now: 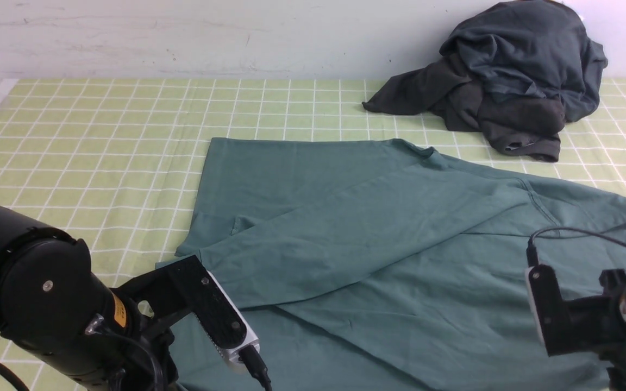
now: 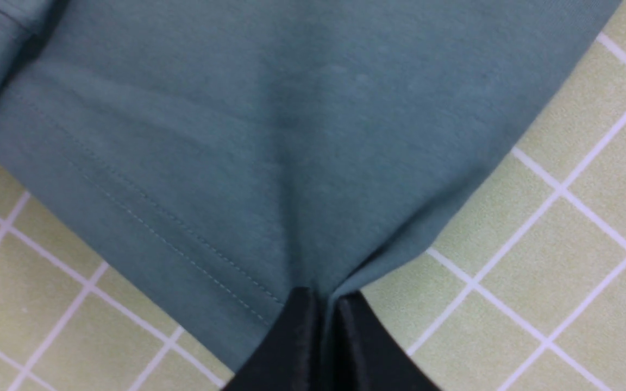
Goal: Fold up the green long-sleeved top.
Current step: Use both arms simultaneously to clamp the lower edge of the clothing fabric
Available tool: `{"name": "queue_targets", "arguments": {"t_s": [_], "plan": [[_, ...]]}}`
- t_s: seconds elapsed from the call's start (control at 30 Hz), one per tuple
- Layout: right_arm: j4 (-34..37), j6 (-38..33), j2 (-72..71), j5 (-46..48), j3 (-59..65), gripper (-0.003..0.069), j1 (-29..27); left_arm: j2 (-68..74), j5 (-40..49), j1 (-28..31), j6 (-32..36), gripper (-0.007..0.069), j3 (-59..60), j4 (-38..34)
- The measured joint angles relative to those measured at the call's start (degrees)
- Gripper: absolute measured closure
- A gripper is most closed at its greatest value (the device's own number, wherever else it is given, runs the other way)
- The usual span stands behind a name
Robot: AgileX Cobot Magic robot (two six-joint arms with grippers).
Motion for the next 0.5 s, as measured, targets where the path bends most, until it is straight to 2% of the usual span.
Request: {"name": "queue_targets", "arguments": {"t_s": [0.2,0.33,0.37,0.47,0.5], "plan": [[-1.9,0.0,3.4,-2.2,-0.4,0.0426,0.0,0.0,0.1,0.0,0.0,0.0615,0.0,-0.1],[-1.4,0.4,3.9,-2.8,-0.8,0.0521,0.0,-0.1,0.1,0.0,0.0,0.0615,0.0,-0.1],[-1.3,0.4,3.9,-2.7,-0.9,0.0526,0.0,-0.1,0.1,0.0,0.0,0.0615,0.0,-0.1],[0.5,4.8,3.5,-2.9,-1.1,0.063,0.0,-0.1,0.8,0.0,-1.3,0.0615,0.0,-0.2],[1.9,7.3,3.2,-2.8,-1.1,0.0643,0.0,-0.1,1.4,0.0,-1.8,0.0615,0.0,-0.2]]}}
